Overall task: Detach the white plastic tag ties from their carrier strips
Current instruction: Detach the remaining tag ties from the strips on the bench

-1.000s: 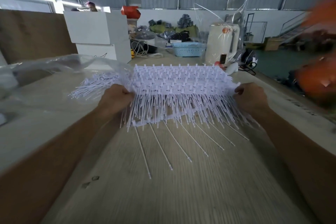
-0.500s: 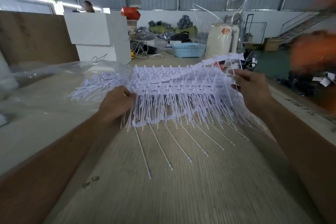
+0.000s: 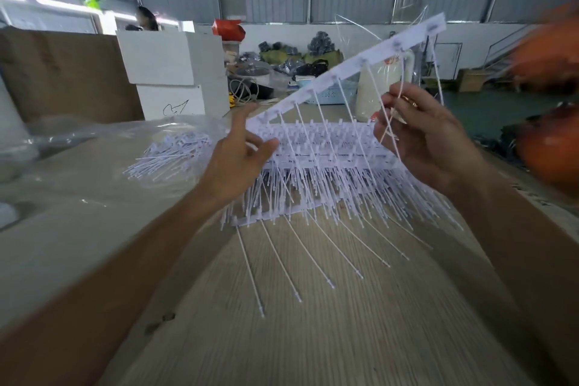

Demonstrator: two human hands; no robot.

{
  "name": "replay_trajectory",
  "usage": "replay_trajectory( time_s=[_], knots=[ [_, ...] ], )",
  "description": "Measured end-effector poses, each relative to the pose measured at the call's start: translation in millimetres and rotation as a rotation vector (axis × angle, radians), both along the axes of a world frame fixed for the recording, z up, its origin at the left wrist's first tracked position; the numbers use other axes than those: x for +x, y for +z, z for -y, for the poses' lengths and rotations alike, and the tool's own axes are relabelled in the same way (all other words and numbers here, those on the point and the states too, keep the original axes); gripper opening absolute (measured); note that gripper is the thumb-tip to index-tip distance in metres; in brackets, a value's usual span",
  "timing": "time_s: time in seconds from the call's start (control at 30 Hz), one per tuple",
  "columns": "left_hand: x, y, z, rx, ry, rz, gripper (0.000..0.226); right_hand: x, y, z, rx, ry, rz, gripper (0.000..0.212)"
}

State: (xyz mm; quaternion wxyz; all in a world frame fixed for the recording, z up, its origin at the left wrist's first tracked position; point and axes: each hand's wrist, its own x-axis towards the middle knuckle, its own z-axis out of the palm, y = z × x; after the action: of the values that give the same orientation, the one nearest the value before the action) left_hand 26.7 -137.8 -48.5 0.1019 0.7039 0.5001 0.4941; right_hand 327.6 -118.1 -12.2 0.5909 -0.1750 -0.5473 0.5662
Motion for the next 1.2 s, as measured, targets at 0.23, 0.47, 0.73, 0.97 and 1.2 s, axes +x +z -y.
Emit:
replay_trajectory(
  time_s=[0.23,0.47,0.73,0.97,1.2],
  knots=[
    [50.2,47.9,13.9,-0.089,-0.338,0.396,0.063,-32.2,15.7,32.1,0.243,0.273,0.150,0.030],
    [67.0,88.8,17.8,0.063,-0.270,0.506,0.031,-54.5,16.4,48.6,0.351,0.349,0.334,0.043],
    [54.8,98.5,13.0,-0.217,-0.561,0.858,0.032,-22.8,6.9,23.0,0.288,-0.049,0.526,0.030],
    [52.9,80.7,10.3,-0.365,-0.764,0.960,0.032,-30.6,-6.6,5.8,-0.077,-0.477,0.260,0.038],
    [63.4,77.0,23.8,-0.466,-1.115,0.952,0.060,-49.7,-3.6,15.2,-0.313,-0.134,0.210,0.067]
  ],
)
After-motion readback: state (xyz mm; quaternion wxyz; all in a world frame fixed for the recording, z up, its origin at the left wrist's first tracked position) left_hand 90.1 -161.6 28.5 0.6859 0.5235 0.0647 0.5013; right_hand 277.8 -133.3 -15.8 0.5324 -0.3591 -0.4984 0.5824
